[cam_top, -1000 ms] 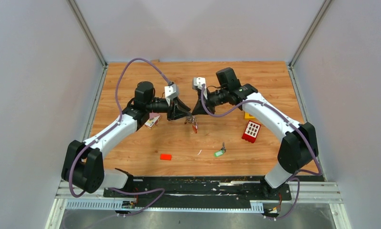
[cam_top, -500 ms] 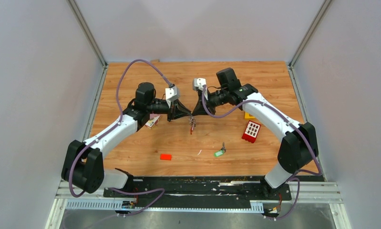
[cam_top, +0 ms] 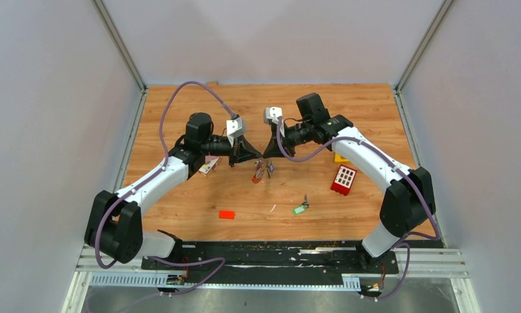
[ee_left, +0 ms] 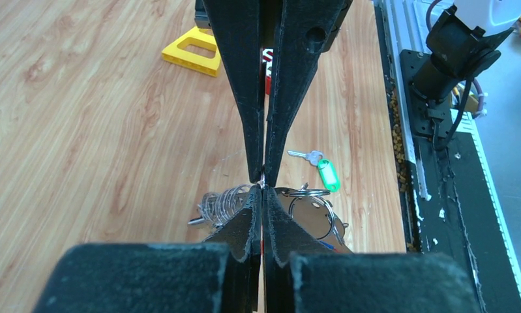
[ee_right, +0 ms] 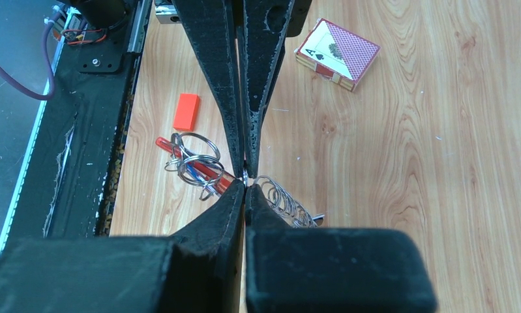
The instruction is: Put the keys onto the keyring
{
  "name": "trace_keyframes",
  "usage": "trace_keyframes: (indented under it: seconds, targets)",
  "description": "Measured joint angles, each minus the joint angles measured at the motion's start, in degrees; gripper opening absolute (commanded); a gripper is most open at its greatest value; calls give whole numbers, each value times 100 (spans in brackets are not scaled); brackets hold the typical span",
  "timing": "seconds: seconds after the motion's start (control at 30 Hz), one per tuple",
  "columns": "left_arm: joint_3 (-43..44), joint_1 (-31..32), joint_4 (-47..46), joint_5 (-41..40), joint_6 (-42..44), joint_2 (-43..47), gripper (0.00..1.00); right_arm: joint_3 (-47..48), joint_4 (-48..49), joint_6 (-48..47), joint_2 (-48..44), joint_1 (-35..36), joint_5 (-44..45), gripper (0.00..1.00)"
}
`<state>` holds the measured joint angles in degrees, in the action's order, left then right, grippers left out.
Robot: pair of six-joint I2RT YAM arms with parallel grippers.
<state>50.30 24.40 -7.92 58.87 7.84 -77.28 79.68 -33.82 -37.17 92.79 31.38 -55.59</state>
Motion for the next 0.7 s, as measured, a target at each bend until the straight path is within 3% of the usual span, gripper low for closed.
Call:
trace_keyframes:
  seconds: [0.17,0.47,0.7]
  targets:
    - [0,0,109,20,-26,4,0,-120,153,66,-44,2,87,2]
    - [428,103,1523,-216,765,87,0,-234,221,85,-55,68,243,25]
    - [645,363,2297,-748,1327,101,0,-240,173,13,-55,61,280,25]
